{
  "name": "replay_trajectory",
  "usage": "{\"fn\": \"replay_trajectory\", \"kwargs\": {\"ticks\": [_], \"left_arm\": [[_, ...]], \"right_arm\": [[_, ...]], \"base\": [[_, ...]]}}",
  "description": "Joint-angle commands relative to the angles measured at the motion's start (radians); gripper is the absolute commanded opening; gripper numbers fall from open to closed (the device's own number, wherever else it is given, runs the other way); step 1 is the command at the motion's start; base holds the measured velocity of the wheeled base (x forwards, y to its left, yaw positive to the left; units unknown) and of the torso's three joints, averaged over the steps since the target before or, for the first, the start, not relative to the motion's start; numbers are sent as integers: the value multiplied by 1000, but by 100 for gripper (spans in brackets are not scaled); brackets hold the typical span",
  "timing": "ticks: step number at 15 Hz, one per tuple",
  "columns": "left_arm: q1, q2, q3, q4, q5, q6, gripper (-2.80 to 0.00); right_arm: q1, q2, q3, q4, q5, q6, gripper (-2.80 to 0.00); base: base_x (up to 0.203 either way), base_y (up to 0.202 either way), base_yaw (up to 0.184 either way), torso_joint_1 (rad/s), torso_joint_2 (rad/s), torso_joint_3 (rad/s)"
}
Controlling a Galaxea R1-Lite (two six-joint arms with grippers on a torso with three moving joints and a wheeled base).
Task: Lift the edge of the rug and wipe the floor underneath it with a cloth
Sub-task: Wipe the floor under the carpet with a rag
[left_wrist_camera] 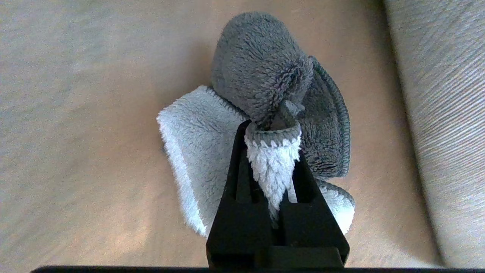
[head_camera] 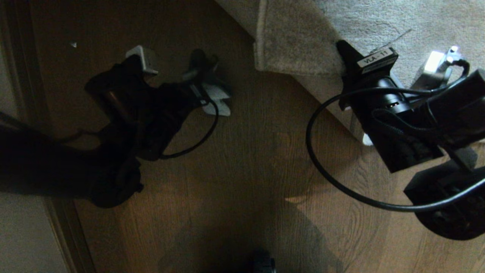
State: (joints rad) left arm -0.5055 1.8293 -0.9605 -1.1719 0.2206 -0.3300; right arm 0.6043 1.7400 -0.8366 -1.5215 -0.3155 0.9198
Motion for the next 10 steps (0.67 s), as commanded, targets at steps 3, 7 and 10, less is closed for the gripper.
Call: {"fn": "replay_trajectory", "kwargs": {"ticks": [3, 7, 10], "left_arm": [[20, -118, 220, -8, -4, -3, -280], [-107, -224, 519, -9, -38, -9, -280], [-219, -169, 573, -10, -56, -46, -280]], "right_arm": [[2, 1, -1, -49, 2, 5, -280], [2, -4, 5, -49, 16, 5, -280], [0, -2, 1, -49, 16, 5, -280]], "base": [[0, 0, 0, 0, 0, 0], [0, 0, 0, 0, 0, 0], [0, 0, 0, 0, 0, 0]]}}
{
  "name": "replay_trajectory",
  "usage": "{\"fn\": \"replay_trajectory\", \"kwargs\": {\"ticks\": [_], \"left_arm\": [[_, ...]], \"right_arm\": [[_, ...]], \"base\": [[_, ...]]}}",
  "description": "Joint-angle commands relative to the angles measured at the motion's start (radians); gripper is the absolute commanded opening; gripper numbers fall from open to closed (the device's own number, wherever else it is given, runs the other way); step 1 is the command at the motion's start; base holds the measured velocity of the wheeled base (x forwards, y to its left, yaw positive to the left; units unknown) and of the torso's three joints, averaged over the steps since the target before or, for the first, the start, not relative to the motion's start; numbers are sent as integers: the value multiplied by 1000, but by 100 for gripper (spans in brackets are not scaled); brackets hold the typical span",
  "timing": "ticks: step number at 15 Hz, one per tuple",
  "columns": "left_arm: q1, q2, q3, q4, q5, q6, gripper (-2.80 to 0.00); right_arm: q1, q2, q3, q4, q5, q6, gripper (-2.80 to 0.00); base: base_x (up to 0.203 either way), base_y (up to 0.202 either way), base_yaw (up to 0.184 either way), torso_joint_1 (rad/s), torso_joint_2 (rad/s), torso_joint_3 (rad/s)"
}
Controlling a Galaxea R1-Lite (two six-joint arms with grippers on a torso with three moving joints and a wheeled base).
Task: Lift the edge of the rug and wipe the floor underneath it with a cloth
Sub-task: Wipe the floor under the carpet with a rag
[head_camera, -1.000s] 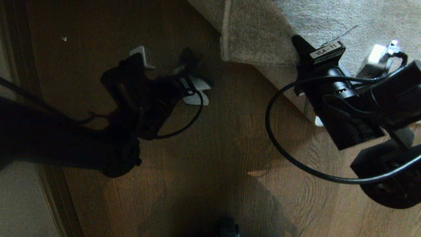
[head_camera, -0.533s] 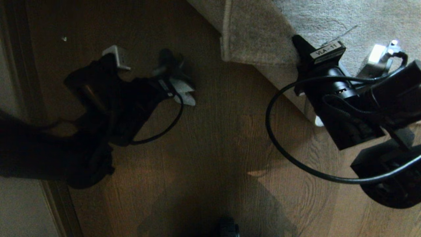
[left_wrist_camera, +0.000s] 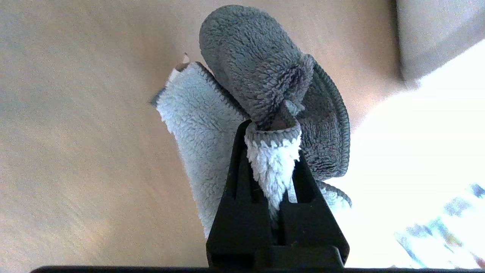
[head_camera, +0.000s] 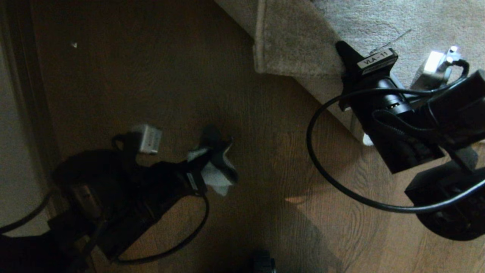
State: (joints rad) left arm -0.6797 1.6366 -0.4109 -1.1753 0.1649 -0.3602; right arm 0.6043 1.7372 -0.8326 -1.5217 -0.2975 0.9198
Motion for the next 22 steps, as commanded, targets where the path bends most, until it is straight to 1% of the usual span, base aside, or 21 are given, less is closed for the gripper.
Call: {"fn": "replay_trajectory", "kwargs": {"ticks": [1, 3, 5, 7, 10, 12, 13, 14, 22], "left_arm": [[-61, 65, 4, -10, -1, -23, -280], [-87, 161, -76, -39, -1, -29, -280], [-107, 247, -196, -68, -2, -30, -280], [-113, 324, -344, -77, 3, -30, -280], [-105, 418, -538, -80, 10, -26, -280], [-74, 455, -608, -82, 26, -15, -280], [-56, 457, -619, -82, 46, -13, -280], [-36, 451, -620, -82, 49, -13, -280], [223, 329, -618, -82, 50, -13, -280]], "right_arm": [[0, 1, -3, -48, -2, 5, -280], [0, -4, -2, -48, -2, 5, -280], [0, -4, 0, -48, -2, 5, -280], [-6, -2, 1, -48, -3, 5, -280], [-15, -1, 3, -48, -3, 5, -280], [-20, -1, 7, -48, -3, 5, -280], [-21, -2, 7, -48, -2, 5, -280], [-25, -5, 6, -48, -2, 5, -280], [-26, -15, 21, -48, 1, 7, -280]], "base": [[0, 0, 0, 0, 0, 0], [0, 0, 0, 0, 0, 0], [0, 0, 0, 0, 0, 0], [0, 0, 0, 0, 0, 0], [0, 0, 0, 0, 0, 0], [0, 0, 0, 0, 0, 0], [0, 0, 0, 0, 0, 0], [0, 0, 0, 0, 0, 0], [0, 0, 0, 0, 0, 0]]}}
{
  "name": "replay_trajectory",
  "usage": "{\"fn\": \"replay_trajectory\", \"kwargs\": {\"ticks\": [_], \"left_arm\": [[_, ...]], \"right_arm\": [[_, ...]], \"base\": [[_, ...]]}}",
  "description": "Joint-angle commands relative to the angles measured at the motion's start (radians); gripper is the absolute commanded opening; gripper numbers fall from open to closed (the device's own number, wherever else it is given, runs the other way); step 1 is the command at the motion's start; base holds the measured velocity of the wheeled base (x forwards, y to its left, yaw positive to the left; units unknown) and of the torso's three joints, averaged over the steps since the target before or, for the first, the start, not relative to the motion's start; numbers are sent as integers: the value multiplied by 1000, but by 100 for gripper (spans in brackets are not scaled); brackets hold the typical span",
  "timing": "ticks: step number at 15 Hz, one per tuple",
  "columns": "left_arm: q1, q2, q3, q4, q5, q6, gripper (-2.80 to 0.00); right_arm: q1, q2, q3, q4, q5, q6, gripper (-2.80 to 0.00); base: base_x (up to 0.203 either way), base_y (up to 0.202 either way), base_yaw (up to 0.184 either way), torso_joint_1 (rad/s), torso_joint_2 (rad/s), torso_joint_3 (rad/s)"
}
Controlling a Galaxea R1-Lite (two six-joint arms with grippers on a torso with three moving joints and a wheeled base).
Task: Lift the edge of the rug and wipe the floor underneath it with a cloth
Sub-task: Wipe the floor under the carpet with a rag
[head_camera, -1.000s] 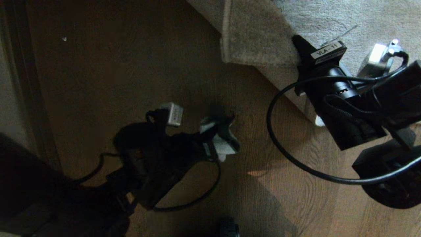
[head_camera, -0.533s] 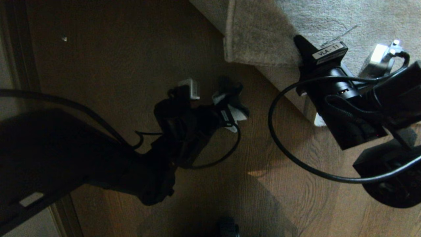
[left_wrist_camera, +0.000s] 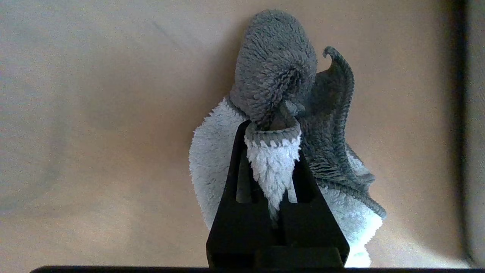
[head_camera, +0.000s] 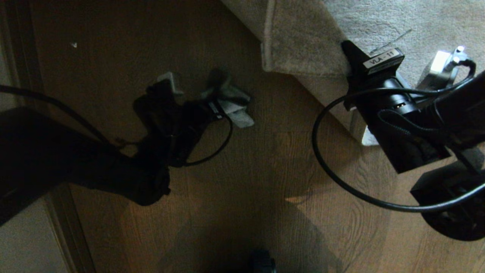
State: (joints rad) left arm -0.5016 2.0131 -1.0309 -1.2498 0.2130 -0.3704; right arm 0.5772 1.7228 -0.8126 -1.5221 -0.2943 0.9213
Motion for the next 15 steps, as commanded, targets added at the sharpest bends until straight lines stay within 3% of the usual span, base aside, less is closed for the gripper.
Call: {"fn": "replay_trajectory", "kwargs": {"ticks": [1, 5, 8, 11, 13, 15], "left_arm": [[67, -65, 4, -8, 3, -3, -280], [115, -164, 65, -8, 7, -3, -280], [111, -285, 208, -8, 6, 2, -280], [96, -425, 417, -7, -15, 51, -280], [45, -497, 567, -7, -31, 66, -280], [-57, -533, 666, -7, -35, 72, -280]], "right_arm": [[1, -2, 0, -48, -2, 5, -280], [1, -5, 3, -48, -1, 5, -280], [1, -5, 4, -48, 2, 6, -280], [1, -5, 19, -48, 35, 33, -280], [-2, -3, 18, -48, 35, 33, -280], [0, -5, 19, -48, 35, 33, -280]], "base": [[0, 0, 0, 0, 0, 0], [0, 0, 0, 0, 0, 0], [0, 0, 0, 0, 0, 0], [0, 0, 0, 0, 0, 0], [0, 0, 0, 0, 0, 0], [0, 0, 0, 0, 0, 0]]}}
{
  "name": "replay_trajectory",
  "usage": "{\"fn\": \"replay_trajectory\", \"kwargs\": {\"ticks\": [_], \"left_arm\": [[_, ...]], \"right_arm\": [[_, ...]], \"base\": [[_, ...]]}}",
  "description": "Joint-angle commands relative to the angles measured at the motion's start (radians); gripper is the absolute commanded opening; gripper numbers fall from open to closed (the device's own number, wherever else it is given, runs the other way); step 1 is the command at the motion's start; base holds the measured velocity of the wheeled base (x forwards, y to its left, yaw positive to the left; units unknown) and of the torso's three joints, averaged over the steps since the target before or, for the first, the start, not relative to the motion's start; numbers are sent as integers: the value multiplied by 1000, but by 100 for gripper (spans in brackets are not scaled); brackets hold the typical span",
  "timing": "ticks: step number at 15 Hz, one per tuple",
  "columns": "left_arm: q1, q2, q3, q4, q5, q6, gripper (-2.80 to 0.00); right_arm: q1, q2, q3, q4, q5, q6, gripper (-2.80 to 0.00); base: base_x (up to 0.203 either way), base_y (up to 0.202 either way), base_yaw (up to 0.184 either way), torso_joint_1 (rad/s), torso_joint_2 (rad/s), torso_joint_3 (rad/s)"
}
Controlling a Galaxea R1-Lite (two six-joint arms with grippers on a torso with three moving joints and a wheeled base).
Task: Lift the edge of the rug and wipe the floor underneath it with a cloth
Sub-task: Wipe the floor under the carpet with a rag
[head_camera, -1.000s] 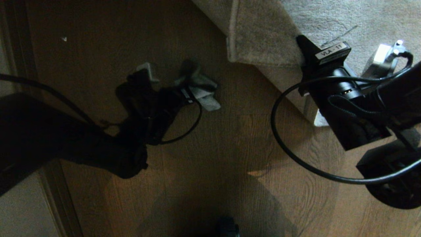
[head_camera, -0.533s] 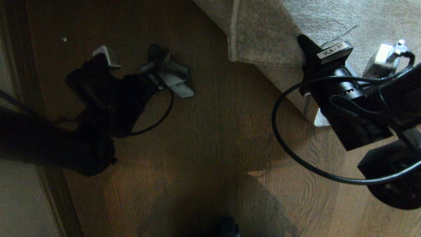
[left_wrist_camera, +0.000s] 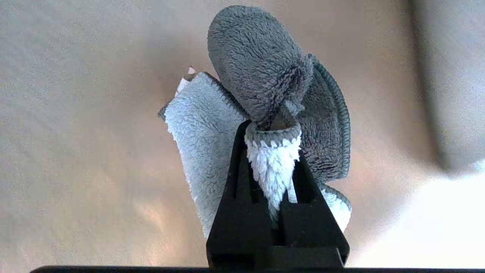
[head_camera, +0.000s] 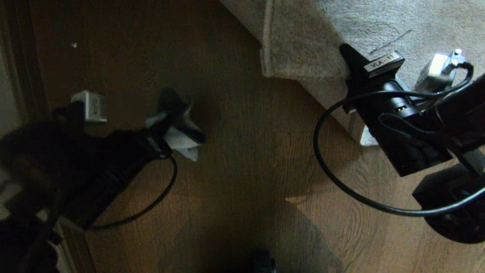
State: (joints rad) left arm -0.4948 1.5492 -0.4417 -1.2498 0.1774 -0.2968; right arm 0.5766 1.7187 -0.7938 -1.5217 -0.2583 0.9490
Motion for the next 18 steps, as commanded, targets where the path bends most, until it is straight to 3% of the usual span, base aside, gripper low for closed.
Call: {"fn": "replay_trajectory", "kwargs": {"ticks": [1, 5, 10, 14, 18], "left_arm": [[-110, -73, 101, -6, 0, -1, -280], [-268, 45, 96, -5, -3, -6, -280], [-387, 335, -224, -6, 0, -10, -280], [-421, 488, -455, -8, 7, -20, -280], [-366, 518, -507, -37, 39, -25, -280]], "right_arm": [[0, -1, 1, -48, -1, 5, -280], [-7, 0, 0, -48, -2, 3, -280], [-23, -29, 4, -48, -6, -1, -280], [-37, -40, 21, -48, -6, 0, -280], [-38, -45, 24, -48, -2, 2, -280]], "base": [[0, 0, 0, 0, 0, 0], [0, 0, 0, 0, 0, 0], [0, 0, 0, 0, 0, 0], [0, 0, 0, 0, 0, 0], [0, 0, 0, 0, 0, 0]]}}
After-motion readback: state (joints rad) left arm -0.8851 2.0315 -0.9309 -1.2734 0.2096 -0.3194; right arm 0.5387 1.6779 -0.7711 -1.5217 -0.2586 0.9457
